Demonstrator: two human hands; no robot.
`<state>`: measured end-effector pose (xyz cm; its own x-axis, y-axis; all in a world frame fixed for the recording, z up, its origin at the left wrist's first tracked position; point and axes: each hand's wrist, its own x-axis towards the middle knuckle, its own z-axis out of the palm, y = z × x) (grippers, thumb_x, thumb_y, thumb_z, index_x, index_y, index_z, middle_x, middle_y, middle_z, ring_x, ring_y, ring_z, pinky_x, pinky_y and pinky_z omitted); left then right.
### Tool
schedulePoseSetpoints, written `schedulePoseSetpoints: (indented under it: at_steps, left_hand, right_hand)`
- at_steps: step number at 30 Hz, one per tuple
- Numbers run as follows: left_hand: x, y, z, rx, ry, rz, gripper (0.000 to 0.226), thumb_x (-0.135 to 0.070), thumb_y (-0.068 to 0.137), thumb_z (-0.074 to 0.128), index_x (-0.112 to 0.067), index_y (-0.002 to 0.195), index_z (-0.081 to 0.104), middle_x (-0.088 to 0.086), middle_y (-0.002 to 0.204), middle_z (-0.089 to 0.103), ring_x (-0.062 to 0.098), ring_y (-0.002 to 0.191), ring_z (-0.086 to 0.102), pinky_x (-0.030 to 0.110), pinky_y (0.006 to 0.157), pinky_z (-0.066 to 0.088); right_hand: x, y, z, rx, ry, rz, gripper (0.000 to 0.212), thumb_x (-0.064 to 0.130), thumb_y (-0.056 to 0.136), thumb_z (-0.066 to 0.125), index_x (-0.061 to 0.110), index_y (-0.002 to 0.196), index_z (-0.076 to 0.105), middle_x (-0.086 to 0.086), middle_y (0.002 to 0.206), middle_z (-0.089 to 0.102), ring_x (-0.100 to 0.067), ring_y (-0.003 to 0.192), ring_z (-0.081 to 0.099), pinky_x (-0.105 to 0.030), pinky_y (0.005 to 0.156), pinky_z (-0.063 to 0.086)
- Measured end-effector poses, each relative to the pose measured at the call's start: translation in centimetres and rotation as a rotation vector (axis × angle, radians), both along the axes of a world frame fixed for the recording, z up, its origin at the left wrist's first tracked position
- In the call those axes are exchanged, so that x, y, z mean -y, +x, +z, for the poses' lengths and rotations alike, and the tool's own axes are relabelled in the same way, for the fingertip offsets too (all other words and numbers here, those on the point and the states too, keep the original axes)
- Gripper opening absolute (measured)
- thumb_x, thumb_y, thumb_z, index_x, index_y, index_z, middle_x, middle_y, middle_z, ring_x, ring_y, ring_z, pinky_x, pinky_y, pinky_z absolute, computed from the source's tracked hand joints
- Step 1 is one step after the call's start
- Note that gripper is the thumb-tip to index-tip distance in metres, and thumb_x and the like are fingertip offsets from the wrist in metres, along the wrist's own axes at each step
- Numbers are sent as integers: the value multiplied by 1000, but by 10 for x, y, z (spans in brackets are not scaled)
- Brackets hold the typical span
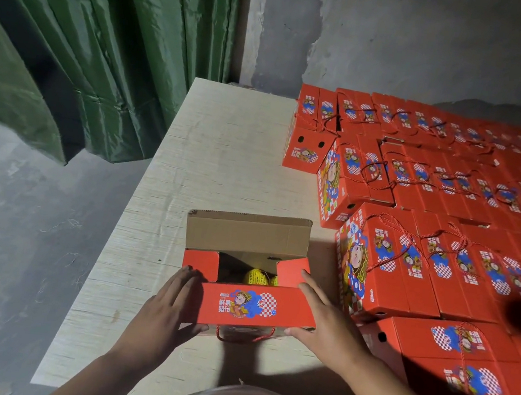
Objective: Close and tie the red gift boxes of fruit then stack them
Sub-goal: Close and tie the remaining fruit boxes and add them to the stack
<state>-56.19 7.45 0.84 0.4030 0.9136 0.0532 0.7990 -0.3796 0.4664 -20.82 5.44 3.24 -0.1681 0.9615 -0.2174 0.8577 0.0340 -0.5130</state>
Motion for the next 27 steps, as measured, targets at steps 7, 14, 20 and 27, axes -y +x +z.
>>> schedulePoseSetpoints:
  at_steps: [7,14,20,27]
  left_hand:
    - [6,0,-7,17,-23,32,97,-81,90,33,-23,164,9,-11,171,3,8,156,8,30,120,31]
    - [5,4,-4,78,-28,88,75,-70,101,21,-30,163,10,-16,169,5,2,155,7,29,122,27]
    - [7,7,-9,99,-38,94,66,-66,103,24,-38,162,11,-23,168,2,-1,154,6,25,122,23]
    - [6,6,-12,116,-49,85,55,-64,104,29,-40,153,31,-22,167,7,2,154,9,29,118,33]
  right_hand:
    - [6,-5,4,-30,-20,0,101,54,89,72,37,163,6,36,163,-13,20,119,49,-2,97,32]
    - [3,-4,-3,-95,6,-34,74,57,100,50,38,162,14,38,163,-6,11,151,9,-36,123,29]
    - [-1,-9,0,-86,14,-63,79,70,84,56,31,150,34,40,162,-3,3,142,35,-35,105,48]
    - [-11,-12,7,-82,-49,-68,59,61,87,67,31,132,44,42,160,-4,-1,126,49,-20,87,49]
